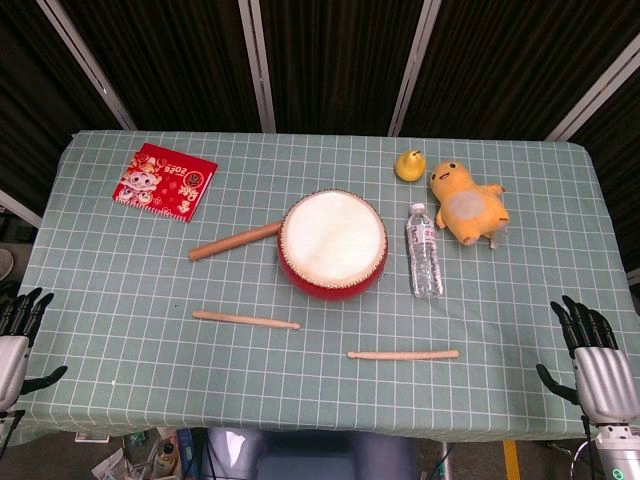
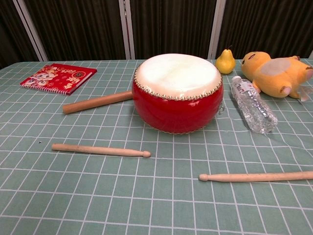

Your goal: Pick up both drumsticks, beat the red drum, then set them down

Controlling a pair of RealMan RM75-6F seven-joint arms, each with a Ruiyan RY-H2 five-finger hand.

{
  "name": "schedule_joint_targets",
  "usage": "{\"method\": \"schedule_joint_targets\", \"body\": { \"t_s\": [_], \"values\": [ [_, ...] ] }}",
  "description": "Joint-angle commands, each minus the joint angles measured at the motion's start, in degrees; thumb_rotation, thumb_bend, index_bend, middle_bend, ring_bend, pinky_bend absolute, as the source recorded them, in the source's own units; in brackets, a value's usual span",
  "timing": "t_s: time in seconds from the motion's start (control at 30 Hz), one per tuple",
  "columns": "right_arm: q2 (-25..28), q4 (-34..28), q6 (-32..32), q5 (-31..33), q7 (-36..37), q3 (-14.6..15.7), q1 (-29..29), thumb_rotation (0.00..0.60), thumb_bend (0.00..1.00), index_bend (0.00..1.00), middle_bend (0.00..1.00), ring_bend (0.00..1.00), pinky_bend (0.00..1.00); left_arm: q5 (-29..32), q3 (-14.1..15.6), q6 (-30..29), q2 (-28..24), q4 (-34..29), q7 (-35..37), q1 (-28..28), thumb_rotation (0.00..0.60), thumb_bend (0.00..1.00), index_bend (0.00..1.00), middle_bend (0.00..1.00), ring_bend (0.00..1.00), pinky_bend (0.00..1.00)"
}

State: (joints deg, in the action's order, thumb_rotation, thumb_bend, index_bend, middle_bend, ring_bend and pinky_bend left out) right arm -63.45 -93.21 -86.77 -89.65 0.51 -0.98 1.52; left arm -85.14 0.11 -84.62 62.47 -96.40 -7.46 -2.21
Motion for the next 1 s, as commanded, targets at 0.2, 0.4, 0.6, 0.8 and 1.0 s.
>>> {"method": "schedule_joint_targets", "body": {
  "t_s": [0.2, 0.4, 0.6, 0.8, 1.0],
  "values": [
    [0.07, -0.14, -0.03, 0.02, -0.02, 0.04, -0.07, 0.600, 0.30, 0.00, 0.00, 0.00, 0.07, -0.01, 0.05, 0.12, -0.07, -0.06, 0.03, -0.02, 0.600, 0.01, 0.00, 0.00, 0.00, 0.00],
    [0.09, -0.25, 0.30, 0.36, 0.04, -0.14, 0.09, 0.600, 0.30, 0.00, 0.00, 0.00, 0.07, 0.13, 0.24, 0.94, -0.22, -0.71, -0.06, -0.27, 0.600, 0.01, 0.00, 0.03, 0.02, 0.07],
    [0.01, -0.38, 0.48, 0.17, -0.11, -0.01, 0.17, 0.600, 0.30, 0.00, 0.00, 0.00, 0.07, 2.95, -1.93, 5.75, -0.01, -3.54, -1.78, -3.78, 0.600, 0.12, 0.15, 0.63, 0.60, 0.73],
    [0.32, -0.42, 0.32, 0.10, 0.88, 0.11, -0.01, 0.600, 0.30, 0.00, 0.00, 0.00, 0.07, 13.37, -7.14, 14.98, 4.26, -6.08, -8.25, -11.06, 0.600, 0.23, 0.35, 0.99, 0.98, 1.00],
    [0.47, -0.46, 0.51, 0.06, 1.13, 0.19, 0.05, 0.600, 0.30, 0.00, 0.00, 0.00, 0.07, 23.24, -10.23, 19.83, 9.65, -6.73, -17.49, -17.30, 0.600, 0.25, 0.49, 1.00, 1.00, 1.00]
  ]
}}
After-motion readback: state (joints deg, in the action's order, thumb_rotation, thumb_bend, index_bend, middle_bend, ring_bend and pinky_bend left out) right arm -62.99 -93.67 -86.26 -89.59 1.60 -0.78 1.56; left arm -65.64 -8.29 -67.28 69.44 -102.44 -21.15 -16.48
